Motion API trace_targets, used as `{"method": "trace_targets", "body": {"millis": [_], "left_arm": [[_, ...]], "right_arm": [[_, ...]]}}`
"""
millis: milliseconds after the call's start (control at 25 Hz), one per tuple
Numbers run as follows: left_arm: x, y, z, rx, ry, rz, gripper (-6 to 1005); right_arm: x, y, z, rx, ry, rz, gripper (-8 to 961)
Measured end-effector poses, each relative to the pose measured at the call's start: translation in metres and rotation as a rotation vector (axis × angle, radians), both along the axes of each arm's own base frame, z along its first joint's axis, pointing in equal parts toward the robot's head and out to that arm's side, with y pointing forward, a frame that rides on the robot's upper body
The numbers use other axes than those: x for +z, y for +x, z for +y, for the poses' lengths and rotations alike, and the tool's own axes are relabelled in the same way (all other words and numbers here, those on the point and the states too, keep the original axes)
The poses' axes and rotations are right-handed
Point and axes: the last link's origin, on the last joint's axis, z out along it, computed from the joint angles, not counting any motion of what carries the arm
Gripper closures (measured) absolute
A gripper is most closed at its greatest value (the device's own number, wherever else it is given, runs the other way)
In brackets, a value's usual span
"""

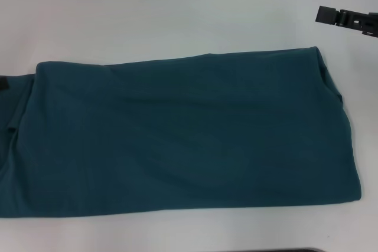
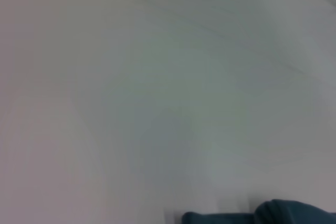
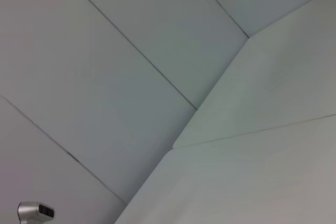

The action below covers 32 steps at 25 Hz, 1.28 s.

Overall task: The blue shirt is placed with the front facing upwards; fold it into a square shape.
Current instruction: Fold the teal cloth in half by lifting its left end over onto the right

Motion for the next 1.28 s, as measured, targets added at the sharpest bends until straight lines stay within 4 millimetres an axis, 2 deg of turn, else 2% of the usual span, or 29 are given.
{"method": "trace_targets", "body": {"millis": [1280], "left_arm": [[-0.012, 0.012, 0.001, -0.035, -0.135, 0.0, 113]], "right_arm": [[0.004, -0.001, 0.005, -0.001, 0.002, -0.006, 149]]}}
